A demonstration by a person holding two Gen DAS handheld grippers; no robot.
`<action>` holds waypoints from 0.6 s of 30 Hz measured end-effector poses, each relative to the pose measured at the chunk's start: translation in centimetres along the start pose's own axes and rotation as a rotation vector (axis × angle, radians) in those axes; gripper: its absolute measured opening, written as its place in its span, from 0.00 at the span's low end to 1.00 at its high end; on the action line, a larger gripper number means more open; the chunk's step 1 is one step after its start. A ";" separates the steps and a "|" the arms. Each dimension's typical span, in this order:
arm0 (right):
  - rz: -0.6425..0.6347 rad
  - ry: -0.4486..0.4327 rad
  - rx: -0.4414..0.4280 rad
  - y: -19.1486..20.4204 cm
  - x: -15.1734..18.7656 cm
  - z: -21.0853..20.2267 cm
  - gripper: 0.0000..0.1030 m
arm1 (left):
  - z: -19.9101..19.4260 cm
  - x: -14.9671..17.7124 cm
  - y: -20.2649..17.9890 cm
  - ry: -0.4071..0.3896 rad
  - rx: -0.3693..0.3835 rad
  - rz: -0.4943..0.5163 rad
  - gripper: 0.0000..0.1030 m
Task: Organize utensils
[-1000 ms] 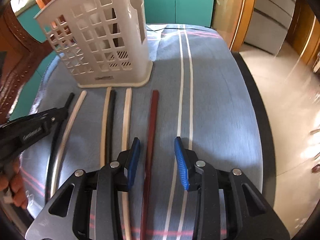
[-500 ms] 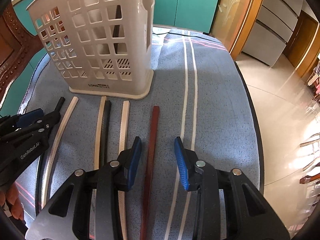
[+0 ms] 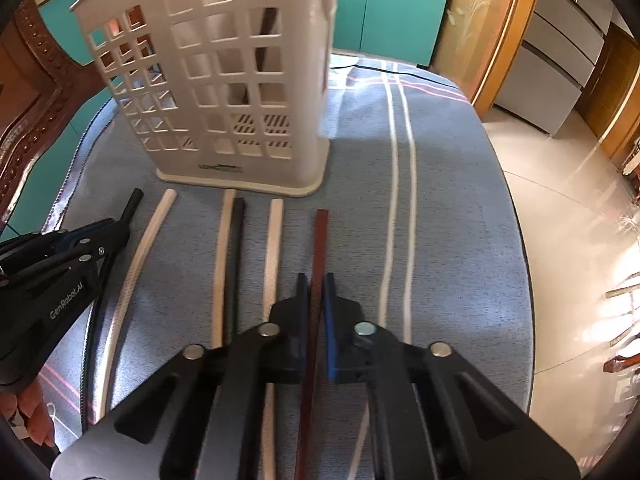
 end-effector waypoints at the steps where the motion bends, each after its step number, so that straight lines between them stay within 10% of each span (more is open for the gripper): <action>1: 0.009 -0.005 -0.014 0.2 0.1 -0.1 0.07 | -0.1 0.0 -0.1 0.000 0.020 -0.009 0.07; 18: 0.109 -0.281 -0.067 -2.9 -0.1 -12.6 0.06 | -11.1 -1.6 -0.4 -0.300 0.197 -0.044 0.07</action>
Point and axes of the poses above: each gripper's, at about its wrist camera, not at the fingertips, and z roughly the way its jaws point, y to its left, x to its underside, the point moved 10 cm from there along z, roughly the way its jaws point, and after that the axes turned 14 degrees about -z, right-handed, at the moved point
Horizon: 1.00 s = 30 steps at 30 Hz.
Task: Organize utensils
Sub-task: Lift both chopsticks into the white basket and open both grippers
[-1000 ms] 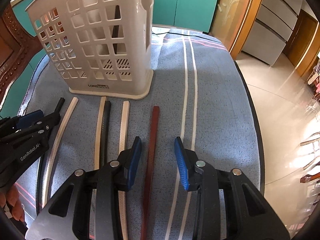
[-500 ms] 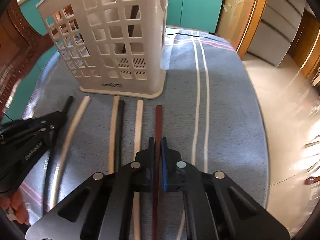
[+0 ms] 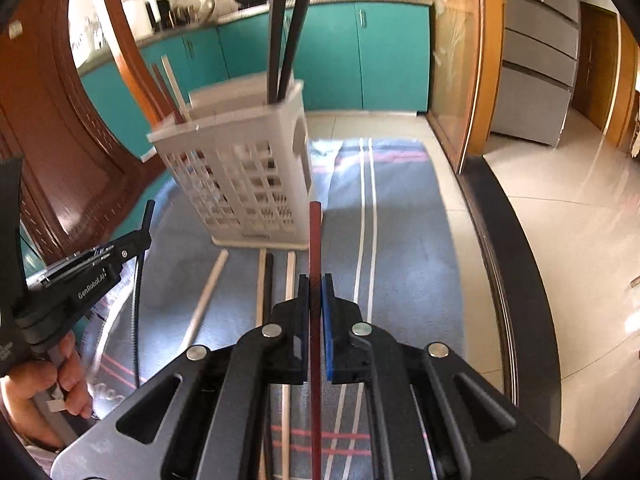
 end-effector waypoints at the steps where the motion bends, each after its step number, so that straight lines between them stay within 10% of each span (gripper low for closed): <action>1: 0.002 -0.021 -0.001 0.0 -0.4 -0.9 0.06 | -0.9 -0.5 -0.2 -0.023 0.015 -0.004 0.07; 22: -0.015 -0.342 -0.086 0.1 -12.3 -12.5 0.06 | -16.1 -14.7 -1.6 -0.471 0.354 -0.262 0.07; 30: -0.008 -0.570 -0.040 -0.8 -19.3 -16.5 0.06 | -13.0 -15.6 -1.4 -0.633 0.292 -0.331 0.07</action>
Point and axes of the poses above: each gripper's, at about its wrist camera, not at the fingertips, and z roughly the way its jaws point, y to its left, x to its underside, the point moved 10 cm from there along z, roughly the way its jaws point, and after that the axes turned 14 degrees about -z, right-handed, at the moved point
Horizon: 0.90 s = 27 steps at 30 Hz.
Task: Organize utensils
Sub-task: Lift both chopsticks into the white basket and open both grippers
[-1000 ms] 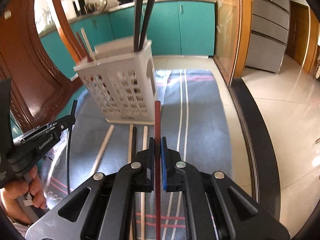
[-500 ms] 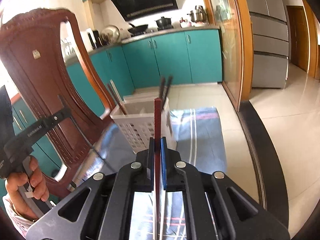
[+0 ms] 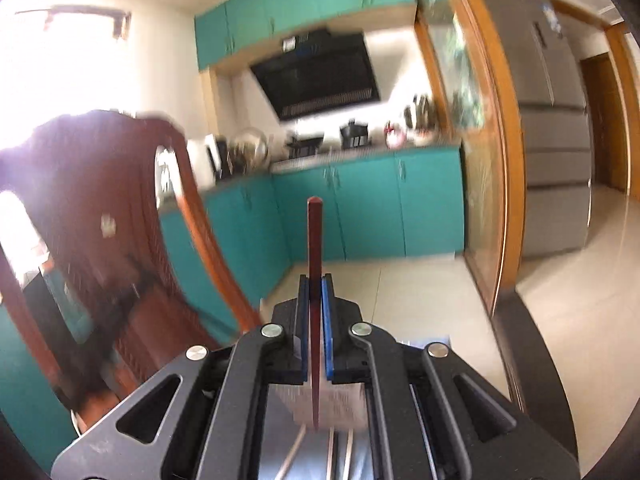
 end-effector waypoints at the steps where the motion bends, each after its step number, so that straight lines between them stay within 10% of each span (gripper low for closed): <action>1: 0.002 -0.030 0.012 -0.2 -0.5 0.2 0.06 | 0.6 0.5 0.1 0.013 -0.016 0.016 0.07; 14: -0.004 0.085 0.080 -0.3 7.7 8.7 0.06 | 4.4 5.3 3.9 0.188 -0.115 0.065 0.07; 27: -0.019 0.041 0.099 -0.6 8.7 1.7 0.11 | 2.6 5.2 5.6 0.217 -0.139 0.064 0.21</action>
Point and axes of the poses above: each gripper's, at about its wrist camera, not at the fingertips, and z roughly the way its jaws point, y to its left, x to its underside, the point moved 10 cm from there along z, roughly the way its jaws point, and after that the axes turned 14 degrees about -z, right-handed, at the moved point
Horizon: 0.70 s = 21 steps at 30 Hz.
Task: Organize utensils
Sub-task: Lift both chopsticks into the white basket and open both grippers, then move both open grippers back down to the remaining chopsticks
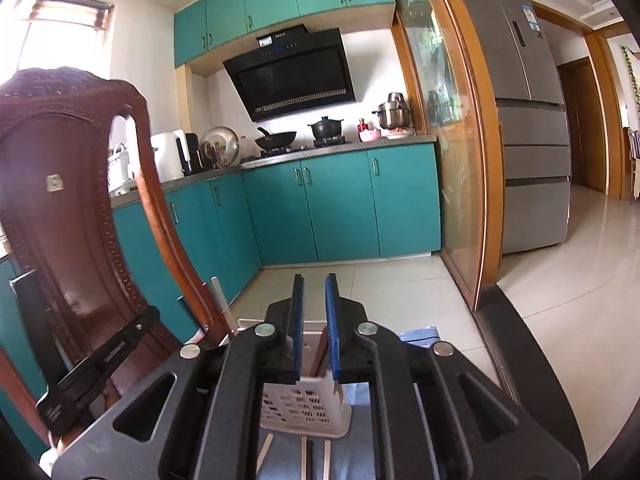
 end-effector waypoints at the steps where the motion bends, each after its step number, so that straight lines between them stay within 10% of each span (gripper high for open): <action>1: 0.004 -0.009 0.005 -0.2 0.3 -0.8 0.11 | -0.2 0.0 0.4 0.004 -0.003 -0.011 0.21; 6: 0.021 0.064 0.022 -0.6 5.9 -2.9 0.11 | -0.6 1.9 2.3 0.067 -0.047 -0.008 0.21; 13: 0.029 0.633 -0.135 2.9 20.5 5.1 0.11 | 2.6 9.0 5.1 0.352 -0.199 0.065 0.21; 21: 0.037 0.761 -0.177 5.3 24.4 7.8 0.11 | 4.4 14.1 7.6 0.525 -0.321 0.130 0.33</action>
Point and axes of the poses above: each gripper's, at about its wrist camera, not at the fingertips, and z roughly the way its jaws point, y to its left, x to its underside, the point moved 10 cm from there along z, roughly the way its jaws point, and after that the axes turned 14 degrees about -z, right-handed, at the moved point
